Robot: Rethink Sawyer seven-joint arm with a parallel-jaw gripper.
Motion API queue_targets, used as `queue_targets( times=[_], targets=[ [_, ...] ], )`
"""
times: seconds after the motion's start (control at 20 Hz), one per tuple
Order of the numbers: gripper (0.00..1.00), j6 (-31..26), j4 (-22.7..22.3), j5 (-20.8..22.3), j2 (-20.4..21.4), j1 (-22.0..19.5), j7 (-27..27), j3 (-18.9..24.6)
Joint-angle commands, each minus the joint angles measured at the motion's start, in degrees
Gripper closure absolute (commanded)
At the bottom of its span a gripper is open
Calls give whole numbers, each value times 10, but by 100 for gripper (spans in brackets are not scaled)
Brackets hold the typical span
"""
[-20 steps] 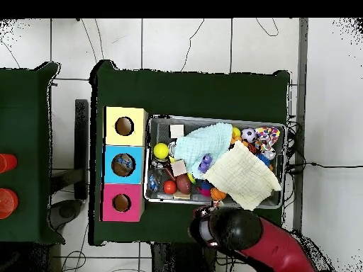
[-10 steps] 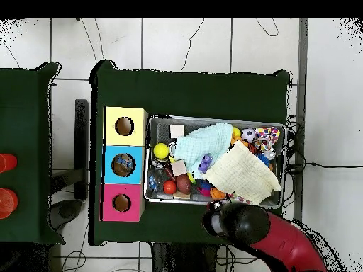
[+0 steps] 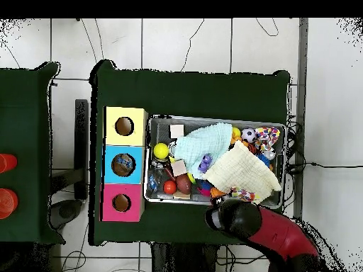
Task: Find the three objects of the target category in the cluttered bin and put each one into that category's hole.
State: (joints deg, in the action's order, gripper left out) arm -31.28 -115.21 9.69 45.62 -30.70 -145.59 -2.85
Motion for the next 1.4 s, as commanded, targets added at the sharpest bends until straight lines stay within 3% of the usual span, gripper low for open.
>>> queue_targets(
  times=[0.05,0.25,0.3,0.85,1.15,1.4],
  targets=[
    [100,46,61,41,-53,-7,7,6],
    [100,48,69,43,-59,-4,2,6],
    [0,50,69,42,-61,-3,0,6],
    [0,56,71,34,-62,5,-10,3],
    [0,32,59,-1,-44,17,-30,16],
    [0,57,72,14,-54,23,-28,8]
  ],
)
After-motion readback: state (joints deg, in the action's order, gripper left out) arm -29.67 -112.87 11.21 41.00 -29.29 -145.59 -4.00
